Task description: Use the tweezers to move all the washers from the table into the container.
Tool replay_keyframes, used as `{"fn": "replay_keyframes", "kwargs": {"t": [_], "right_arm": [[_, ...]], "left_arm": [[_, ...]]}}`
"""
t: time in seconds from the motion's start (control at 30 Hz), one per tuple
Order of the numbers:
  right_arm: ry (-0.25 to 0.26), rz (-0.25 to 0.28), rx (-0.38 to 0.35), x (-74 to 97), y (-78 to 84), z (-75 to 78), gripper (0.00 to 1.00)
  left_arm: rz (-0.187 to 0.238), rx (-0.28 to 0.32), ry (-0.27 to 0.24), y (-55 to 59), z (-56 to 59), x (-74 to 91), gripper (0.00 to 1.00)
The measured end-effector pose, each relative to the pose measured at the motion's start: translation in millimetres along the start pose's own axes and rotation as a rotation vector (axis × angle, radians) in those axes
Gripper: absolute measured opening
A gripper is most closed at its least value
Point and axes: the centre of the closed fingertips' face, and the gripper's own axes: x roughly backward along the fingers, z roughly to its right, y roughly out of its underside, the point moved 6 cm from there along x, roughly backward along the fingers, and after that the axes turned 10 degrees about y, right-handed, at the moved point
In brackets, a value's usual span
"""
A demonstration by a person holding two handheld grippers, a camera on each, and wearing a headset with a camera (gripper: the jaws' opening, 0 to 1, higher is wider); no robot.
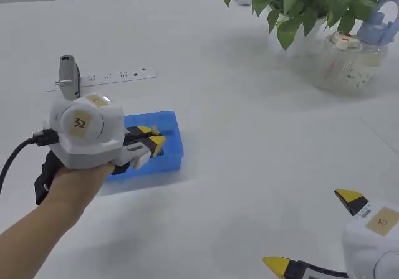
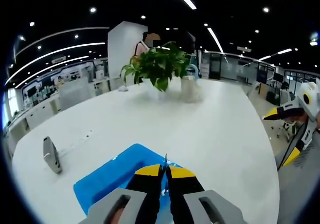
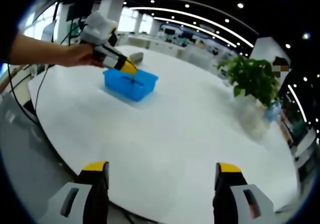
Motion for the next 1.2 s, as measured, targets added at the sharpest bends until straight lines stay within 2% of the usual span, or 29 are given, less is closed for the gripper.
{"fn": "replay_keyframes", "kwargs": {"t": [0.1, 0.17, 0.3, 0.37, 0.47, 0.5, 0.53, 0.57, 0.63, 0.7, 0.77, 0.8, 0.87, 0.97, 1.03, 1.2], "right_arm": [[-0.006, -0.001, 0.001, 0.5, -0.2, -0.6, 0.85], [-0.008, 0.025, -0.009, 2.6, -3.7, 0.7, 0.83], [-0.034, 0.016, -0.016, 2.6, -4.8, -2.0, 0.84], [-0.065, 0.05, -0.013, 6.9, -11.4, -5.7, 0.8], [-0.107, 0.034, 0.007, 6.4, -17.4, -8.0, 0.77], [-0.121, 0.062, 0.015, 5.4, -26.8, -8.7, 0.77], [-0.144, 0.092, 0.015, 3.2, -35.8, -10.6, 0.74], [-0.196, 0.115, 0.007, 0.5, -48.2, -15.2, 0.7], [-0.256, 0.146, -0.017, -3.4, -64.8, -22.6, 0.62], [-0.396, 0.166, -0.02, -9.5, -85.5, -38.5, 0.56], [-0.455, 0.188, 0.0, -13.1, -97.7, -45.9, 0.48], [-0.498, 0.197, 0.012, -14.5, -106.0, -51.1, 0.45], [-0.548, 0.22, 0.018, -16.0, -120.1, -56.7, 0.44], [-0.592, 0.252, 0.025, -13.3, -136.2, -59.6, 0.44], [-0.655, 0.27, 0.028, -7.2, -149.1, -63.6, 0.41], [-0.709, 0.315, 0.031, 0.8, -169.0, -68.4, 0.33]], "left_arm": [[0.021, -0.003, -0.014, -7.6, 0.1, 4.9, 0.01], [0.041, -0.002, -0.02, -12.9, 0.7, 9.5, 0.01], [0.064, -0.003, -0.024, -20.5, 5.6, 19.2, 0.01], [0.078, -0.02, -0.028, -26.4, 11.5, 28.3, 0.01], [0.097, -0.02, -0.009, -32.4, 20.6, 40.0, 0.01], [0.105, -0.021, -0.002, -34.4, 24.8, 44.9, 0.01], [0.106, -0.022, 0.0, -35.0, 26.3, 46.6, 0.01], [0.114, -0.02, 0.007, -36.9, 30.8, 51.5, 0.01], [0.129, -0.016, 0.022, -40.4, 37.2, 57.9, 0.01], [0.155, -0.013, 0.058, -46.6, 47.1, 66.1, 0.01], [0.172, -0.027, 0.092, -52.4, 56.4, 75.0, 0.01], [0.183, -0.027, 0.133, -56.2, 63.7, 80.2, 0.01], [0.199, -0.033, 0.189, -61.3, 74.1, 89.2, 0.01], [0.213, -0.04, 0.221, -63.9, 81.6, 99.4, 0.01], [0.224, -0.025, 0.251, -65.0, 88.1, 106.5, 0.0], [0.226, -0.044, 0.294, -65.3, 103.0, 112.5, 0.0]]}}
